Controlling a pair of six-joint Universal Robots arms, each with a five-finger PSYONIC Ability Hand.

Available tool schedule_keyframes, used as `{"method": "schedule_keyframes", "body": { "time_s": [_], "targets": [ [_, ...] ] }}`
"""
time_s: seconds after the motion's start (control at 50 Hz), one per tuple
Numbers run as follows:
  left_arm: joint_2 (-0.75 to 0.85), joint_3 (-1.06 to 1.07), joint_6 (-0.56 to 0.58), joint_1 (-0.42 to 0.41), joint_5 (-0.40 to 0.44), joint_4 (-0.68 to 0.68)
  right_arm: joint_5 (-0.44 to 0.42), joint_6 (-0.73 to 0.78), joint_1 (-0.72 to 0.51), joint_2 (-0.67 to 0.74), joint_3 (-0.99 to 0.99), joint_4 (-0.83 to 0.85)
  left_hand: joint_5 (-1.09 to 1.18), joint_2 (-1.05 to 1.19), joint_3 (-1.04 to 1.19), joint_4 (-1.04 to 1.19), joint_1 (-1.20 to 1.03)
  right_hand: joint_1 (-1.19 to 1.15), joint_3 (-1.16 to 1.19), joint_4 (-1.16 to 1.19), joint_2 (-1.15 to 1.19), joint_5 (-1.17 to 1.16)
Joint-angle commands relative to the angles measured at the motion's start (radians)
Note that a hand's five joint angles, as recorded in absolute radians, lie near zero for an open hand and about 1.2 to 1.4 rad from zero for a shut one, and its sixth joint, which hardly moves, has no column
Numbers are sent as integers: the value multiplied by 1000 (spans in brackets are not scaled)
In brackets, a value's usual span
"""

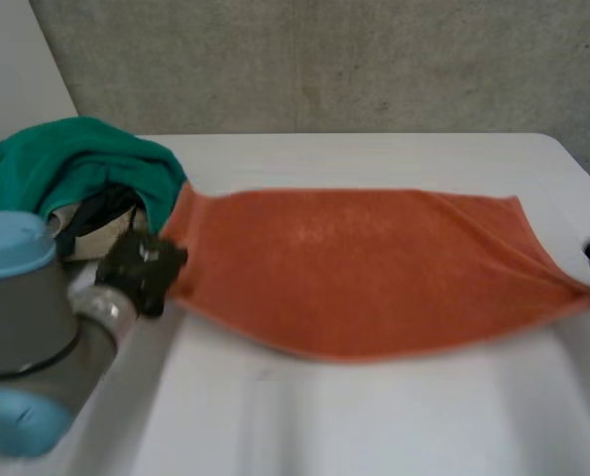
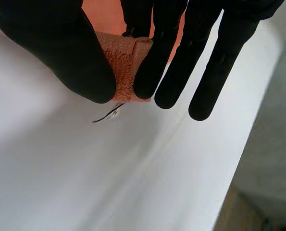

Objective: Fold the laundry.

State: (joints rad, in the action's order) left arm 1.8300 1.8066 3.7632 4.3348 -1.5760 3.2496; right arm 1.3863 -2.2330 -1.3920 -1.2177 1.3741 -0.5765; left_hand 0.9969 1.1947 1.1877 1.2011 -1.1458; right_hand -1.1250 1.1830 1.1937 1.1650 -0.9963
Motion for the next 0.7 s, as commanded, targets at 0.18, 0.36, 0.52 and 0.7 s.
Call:
{"method": "schedule_keyframes", "body": {
  "time_s": [0.18, 0.36, 0.52, 0.7],
  "targets": [
    [-81, -10, 92, -4, 73, -355, -62, 119, 62, 9, -13, -93, 225, 202, 209, 195, -250, -271, 213, 203, 231, -225],
    [196, -364, 18, -14, -44, -231, -59, -126, -25, 139, -104, 257, 225, 202, 209, 195, -250, -271, 213, 203, 231, -225],
    [408, -660, 3, -29, -98, -234, -32, -178, -85, 256, -188, 480, 225, 202, 209, 195, -250, -271, 213, 203, 231, -225],
    [604, -894, 13, -43, -139, -234, 33, -186, -131, 380, -293, 607, 225, 202, 209, 195, -250, -271, 213, 203, 231, -225]
  ]
}}
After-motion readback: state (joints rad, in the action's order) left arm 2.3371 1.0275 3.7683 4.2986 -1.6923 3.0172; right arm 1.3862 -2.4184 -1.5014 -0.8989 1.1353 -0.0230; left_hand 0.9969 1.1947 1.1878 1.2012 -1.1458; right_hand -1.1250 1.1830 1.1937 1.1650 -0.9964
